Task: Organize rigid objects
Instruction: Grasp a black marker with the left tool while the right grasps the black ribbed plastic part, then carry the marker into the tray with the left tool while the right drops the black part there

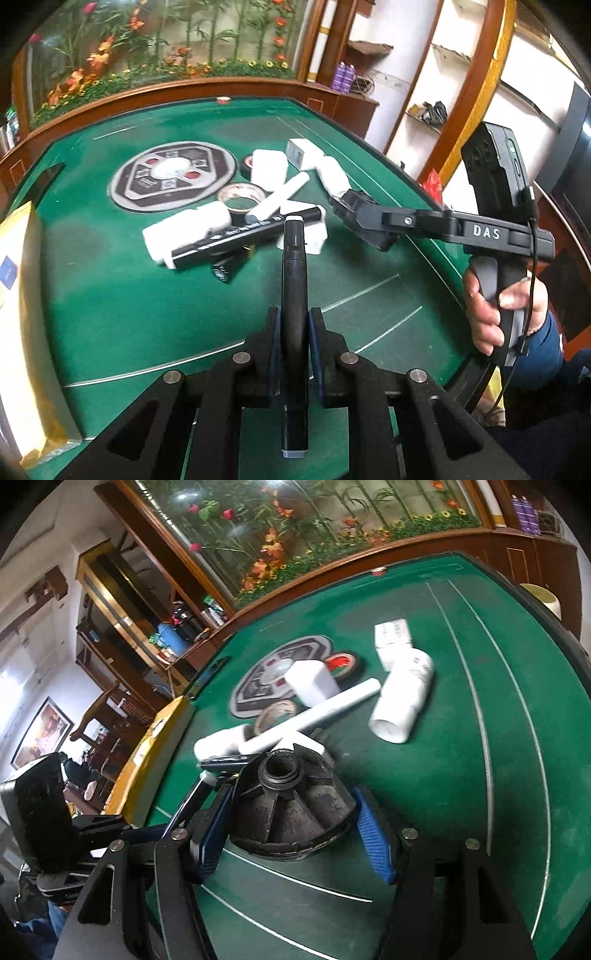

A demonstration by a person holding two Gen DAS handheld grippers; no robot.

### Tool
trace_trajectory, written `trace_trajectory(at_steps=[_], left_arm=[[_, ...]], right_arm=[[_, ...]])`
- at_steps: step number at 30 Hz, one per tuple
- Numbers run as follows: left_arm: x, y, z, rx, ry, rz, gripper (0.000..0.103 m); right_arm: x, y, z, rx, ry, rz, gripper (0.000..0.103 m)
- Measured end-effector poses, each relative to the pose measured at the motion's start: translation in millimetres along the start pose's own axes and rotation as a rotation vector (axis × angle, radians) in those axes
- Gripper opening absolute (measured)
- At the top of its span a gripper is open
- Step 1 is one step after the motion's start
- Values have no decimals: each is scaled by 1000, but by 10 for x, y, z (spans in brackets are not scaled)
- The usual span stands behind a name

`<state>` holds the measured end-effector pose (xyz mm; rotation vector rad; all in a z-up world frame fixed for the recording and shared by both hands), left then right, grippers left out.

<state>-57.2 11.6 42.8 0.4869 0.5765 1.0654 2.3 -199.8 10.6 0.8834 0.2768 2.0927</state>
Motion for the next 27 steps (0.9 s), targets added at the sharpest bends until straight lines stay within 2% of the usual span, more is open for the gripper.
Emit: trace_trajectory(at_steps=[12, 27], left_arm=[[457, 556, 33, -136, 101, 62, 14], [1353, 1273, -175, -287, 275, 195, 14]], right_arm=[[749, -299, 34, 60, 110, 104, 64], [1858, -866, -44, 149, 246, 231, 64]])
Point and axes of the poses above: each gripper's, at about its wrist camera, not at the fingertips, and y roughly against the way its jaws point, x to its left, z to its top, the point moved 1 cm from there along -y, roughly the way its jaws point, and after that the axes turned 10 degrees about -x, right-handed, at the moved point
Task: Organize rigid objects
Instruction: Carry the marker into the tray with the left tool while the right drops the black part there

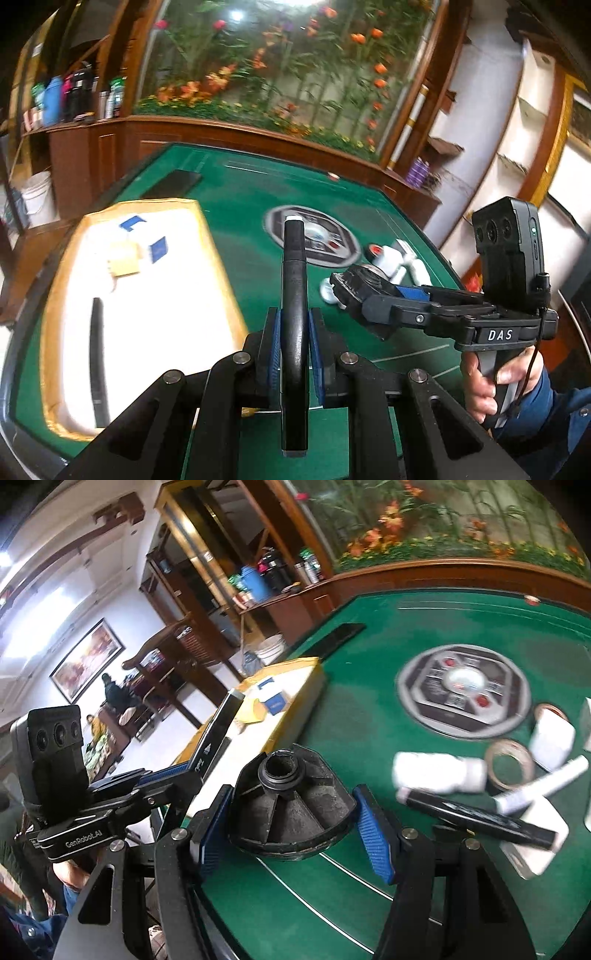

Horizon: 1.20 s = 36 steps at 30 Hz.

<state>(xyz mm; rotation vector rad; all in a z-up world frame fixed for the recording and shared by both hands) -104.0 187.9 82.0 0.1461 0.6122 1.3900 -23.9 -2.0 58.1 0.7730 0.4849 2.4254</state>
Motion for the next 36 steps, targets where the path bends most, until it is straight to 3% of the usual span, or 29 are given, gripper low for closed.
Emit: trace_trajectory(at_steps=[15, 36], left_arm=[[720, 60, -98, -20, 140, 110, 15], [1207, -148, -328, 42, 225, 194, 15]], right_arm=[[593, -675, 162, 45, 47, 81, 64], [736, -1623, 205, 146, 66, -19, 64]])
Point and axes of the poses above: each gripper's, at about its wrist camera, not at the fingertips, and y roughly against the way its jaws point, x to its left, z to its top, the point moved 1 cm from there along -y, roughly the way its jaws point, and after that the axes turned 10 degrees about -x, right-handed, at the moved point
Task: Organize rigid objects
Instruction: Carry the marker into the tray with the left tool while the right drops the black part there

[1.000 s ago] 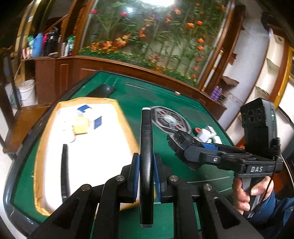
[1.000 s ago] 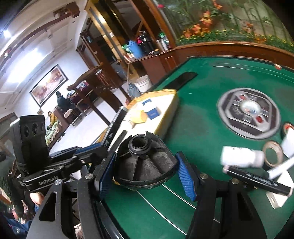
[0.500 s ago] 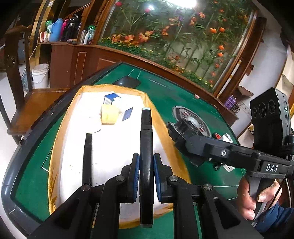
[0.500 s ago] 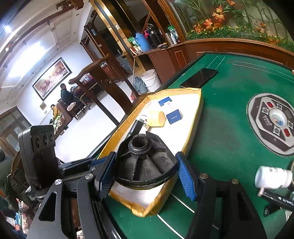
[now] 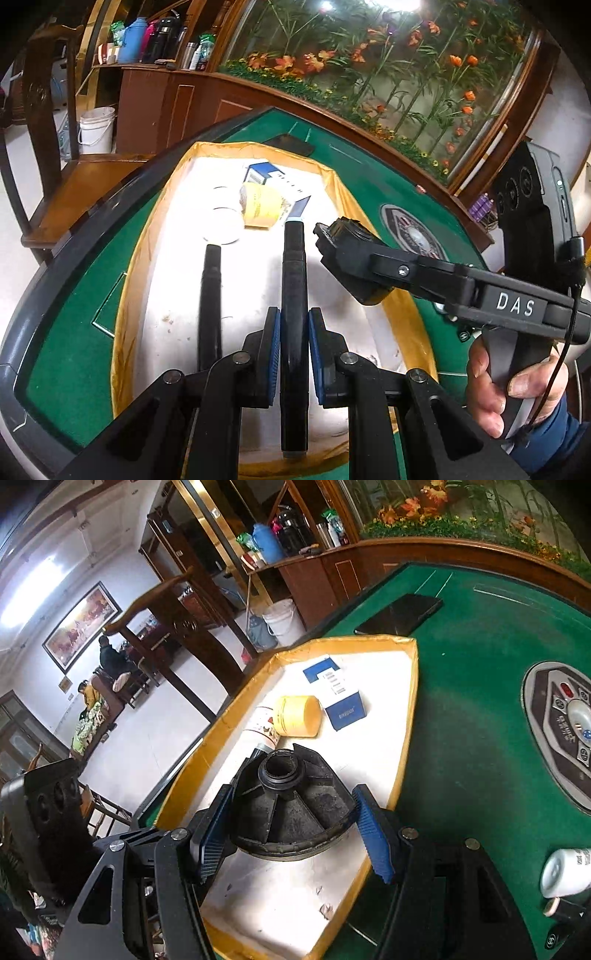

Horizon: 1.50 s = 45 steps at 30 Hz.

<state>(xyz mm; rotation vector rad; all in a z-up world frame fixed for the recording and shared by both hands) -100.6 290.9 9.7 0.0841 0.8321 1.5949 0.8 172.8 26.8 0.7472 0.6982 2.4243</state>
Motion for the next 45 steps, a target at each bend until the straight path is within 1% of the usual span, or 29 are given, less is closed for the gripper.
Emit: trace_trajectory(at_steps=[3, 5, 6, 7, 9, 17, 19, 21, 24, 25, 30, 35, 36, 38, 39, 42, 43, 44, 45], left_arm=[[28, -13, -20, 10, 8, 33, 15], [38, -24, -31, 15, 6, 54, 15], [33, -19, -39, 14, -3, 72, 15], [26, -33, -33, 13, -11, 81, 15], [23, -30, -43, 18, -16, 88, 15], [6, -21, -64, 22, -46, 130, 15], [6, -16, -65, 27, -48, 131, 18], [22, -10, -68, 31, -37, 127, 28], [10, 23, -56, 22, -37, 132, 43], [6, 33, -43, 19, -34, 131, 45], [-102, 183, 24, -18, -49, 106, 45], [-429, 272, 53, -51, -106, 55, 46], [-493, 266, 62, -53, -119, 53, 49], [-569, 259, 71, -56, -138, 69, 49], [-591, 268, 67, -63, -147, 85, 49], [-562, 305, 62, -57, -154, 125, 49], [-540, 321, 64, -59, -150, 131, 50], [-501, 342, 73, -58, -139, 139, 51], [-474, 358, 78, -56, -131, 142, 53]], right_arm=[[84, -64, -12, 0, 50, -26, 64], [137, -143, -41, 19, 76, -45, 64], [163, -167, -55, 25, 97, -61, 64], [214, -189, -76, 22, 143, -95, 64], [255, -228, -102, 23, 191, -129, 64], [305, -258, -159, 46, 226, -114, 64], [304, -245, -173, 46, 225, -110, 64], [305, -241, -174, 44, 228, -107, 64], [299, -226, -174, 43, 211, -88, 64], [287, -205, -170, 41, 201, -81, 64], [180, 9, -113, 4, 143, -61, 64], [-36, 340, -60, -48, 62, -28, 65], [-54, 371, -51, -57, 62, -29, 65], [-88, 364, -37, -67, 43, -39, 65], [-87, 327, -44, -63, 33, -22, 65], [-85, 211, -75, -58, 3, 35, 65], [-76, 184, -96, -60, -8, 72, 65], [-83, 142, -116, -46, -29, 113, 67], [-99, 125, -127, -41, -42, 133, 72]])
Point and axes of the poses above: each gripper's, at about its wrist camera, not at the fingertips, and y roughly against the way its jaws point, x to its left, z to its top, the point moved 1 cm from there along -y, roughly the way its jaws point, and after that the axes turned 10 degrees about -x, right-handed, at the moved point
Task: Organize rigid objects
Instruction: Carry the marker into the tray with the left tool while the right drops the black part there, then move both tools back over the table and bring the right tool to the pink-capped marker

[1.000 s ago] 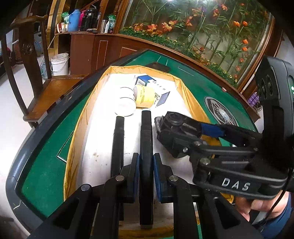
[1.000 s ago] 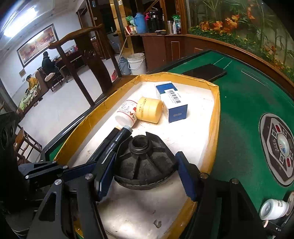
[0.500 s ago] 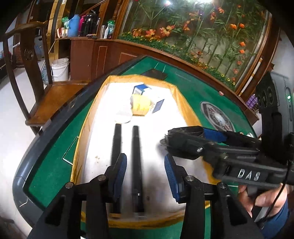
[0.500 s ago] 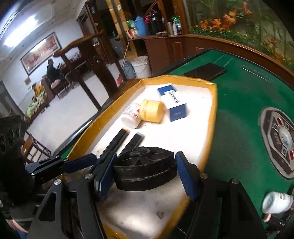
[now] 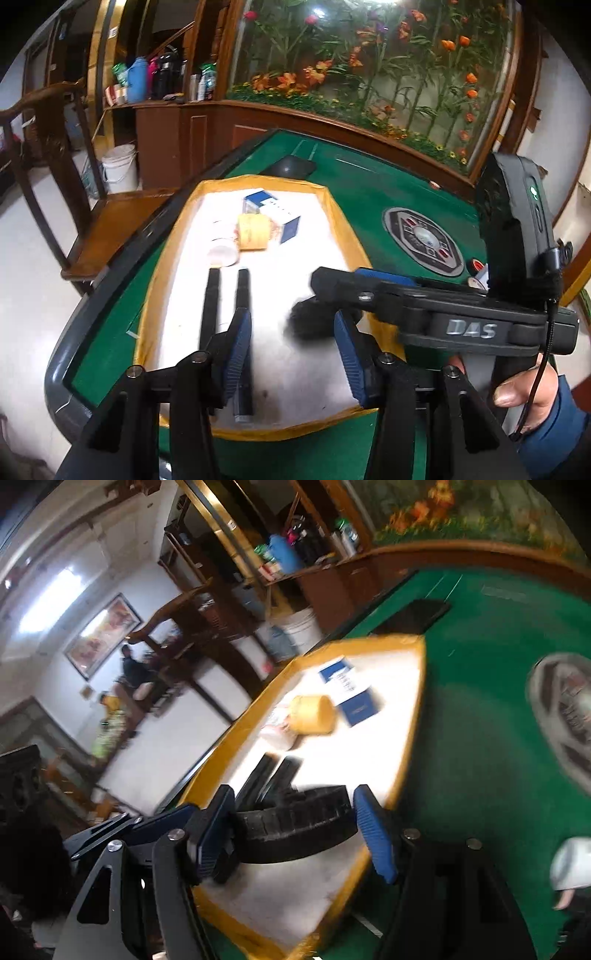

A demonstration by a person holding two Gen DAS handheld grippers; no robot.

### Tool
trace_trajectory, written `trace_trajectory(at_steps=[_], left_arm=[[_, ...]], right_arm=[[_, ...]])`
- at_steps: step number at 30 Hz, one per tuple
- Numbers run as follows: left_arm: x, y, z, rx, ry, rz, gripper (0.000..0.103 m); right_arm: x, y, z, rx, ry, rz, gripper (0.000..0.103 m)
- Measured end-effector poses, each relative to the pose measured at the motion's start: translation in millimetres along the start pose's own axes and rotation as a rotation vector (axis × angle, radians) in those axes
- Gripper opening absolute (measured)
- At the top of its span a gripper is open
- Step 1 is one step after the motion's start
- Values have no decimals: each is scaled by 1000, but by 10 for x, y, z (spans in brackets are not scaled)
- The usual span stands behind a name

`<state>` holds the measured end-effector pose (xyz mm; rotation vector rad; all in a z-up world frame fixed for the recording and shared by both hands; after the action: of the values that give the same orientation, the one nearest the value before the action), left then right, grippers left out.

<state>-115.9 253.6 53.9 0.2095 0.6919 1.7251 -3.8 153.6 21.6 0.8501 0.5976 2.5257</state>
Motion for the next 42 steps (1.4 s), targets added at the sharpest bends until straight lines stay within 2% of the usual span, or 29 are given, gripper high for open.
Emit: trace_trajectory(at_steps=[3, 8, 10, 12, 14, 17, 20, 24, 26, 28, 31, 34, 37, 42], left_arm=[[1, 24, 2, -4, 1, 2, 53], [-375, 59, -36, 19, -37, -129, 53], [-665, 40, -100, 46, -77, -213, 54], [-1035, -31, -216, 80, -120, -306, 67], [-1313, -154, -331, 122, -164, -331, 70], [-1629, -396, -496, 158, -235, -292, 70], [-1710, -747, -561, 235, -215, -249, 70], [-1816, -995, -514, 236, -255, -184, 72], [-1907, -1079, -493, 237, -290, -170, 75], [-1947, -1115, -489, 235, -300, -169, 89], [-2008, -1139, -527, 262, -328, -186, 101], [-2128, -1144, -607, 269, -413, -142, 103], [-2134, -1160, -623, 273, -402, -140, 103], [-2135, -1162, -625, 273, -402, -140, 103]], right_arm=[[-24, 89, 38, -9, -11, 34, 74], [-186, 472, 151, -58, -80, 25, 74], [-283, 742, 152, -90, -71, -2, 74], [-397, 1078, 128, -141, -30, -51, 74], [-543, 1467, 39, -199, 30, -160, 74], [-770, 1889, -126, -236, 62, -288, 74], [-1040, 2258, -383, -252, 21, -395, 74], [-1443, 2517, -632, -234, -63, -493, 74], [-1580, 2545, -705, -224, -94, -503, 74], [-1683, 2547, -739, -226, -126, -496, 74], [-1745, 2535, -753, -220, -146, -497, 74], [-1755, 2461, -735, -196, -131, -521, 74], [-1807, 2356, -704, -171, -114, -535, 74], [-1869, 2269, -766, -136, -162, -478, 74]])
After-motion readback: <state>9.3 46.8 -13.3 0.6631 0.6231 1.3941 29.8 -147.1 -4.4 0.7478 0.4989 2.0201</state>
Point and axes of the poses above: each gripper's, at about its wrist camera, not at the fingertips, and y roughly against the way its jaws point, x to its left, z to its top, the point moved 1 cm from there along -y, roughly the way its jaws point, and after that the axes turned 10 degrees about -x, right-handed, at the moved point
